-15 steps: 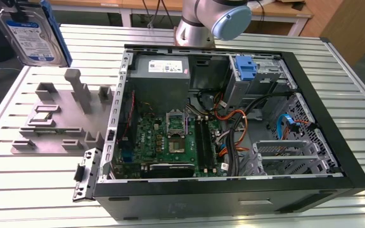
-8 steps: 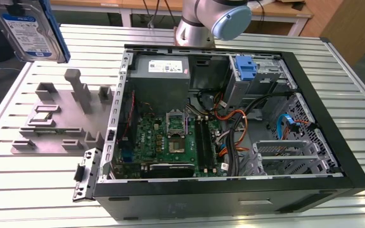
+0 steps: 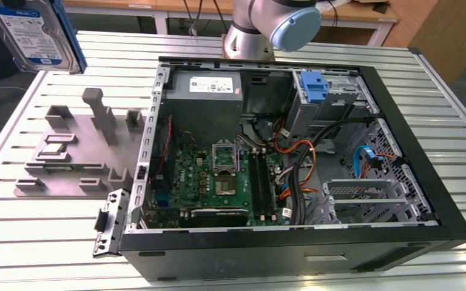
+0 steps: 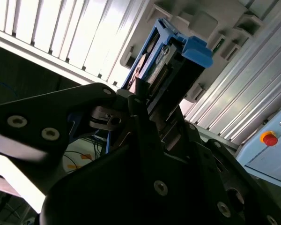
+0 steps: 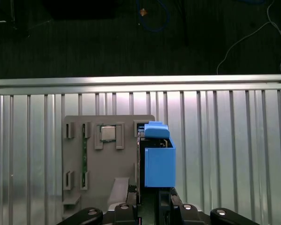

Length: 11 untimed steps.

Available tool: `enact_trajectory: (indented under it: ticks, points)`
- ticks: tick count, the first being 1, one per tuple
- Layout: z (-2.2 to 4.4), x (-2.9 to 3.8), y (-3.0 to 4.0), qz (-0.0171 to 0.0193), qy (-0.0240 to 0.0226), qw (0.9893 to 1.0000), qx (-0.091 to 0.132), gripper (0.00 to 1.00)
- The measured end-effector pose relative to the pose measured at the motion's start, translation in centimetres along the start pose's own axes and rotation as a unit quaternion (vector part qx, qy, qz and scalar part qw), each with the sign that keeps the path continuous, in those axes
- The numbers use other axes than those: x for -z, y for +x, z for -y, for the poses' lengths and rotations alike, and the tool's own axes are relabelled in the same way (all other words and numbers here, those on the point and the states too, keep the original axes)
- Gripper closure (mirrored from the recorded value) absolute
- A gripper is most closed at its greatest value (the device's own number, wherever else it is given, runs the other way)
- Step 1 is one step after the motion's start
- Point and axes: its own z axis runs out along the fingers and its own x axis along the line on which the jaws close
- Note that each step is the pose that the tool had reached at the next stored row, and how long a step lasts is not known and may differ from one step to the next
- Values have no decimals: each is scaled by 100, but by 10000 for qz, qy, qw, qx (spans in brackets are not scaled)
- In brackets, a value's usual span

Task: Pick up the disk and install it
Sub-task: 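Pick up the disk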

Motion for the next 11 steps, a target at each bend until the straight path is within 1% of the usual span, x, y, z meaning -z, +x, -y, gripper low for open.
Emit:
enact_trajectory:
  ticks: [5,11]
  points:
    - [-3,85,-3,-2,4,10000,1,65]
    - [-7,210,-7,-3,5,10000,0,65]
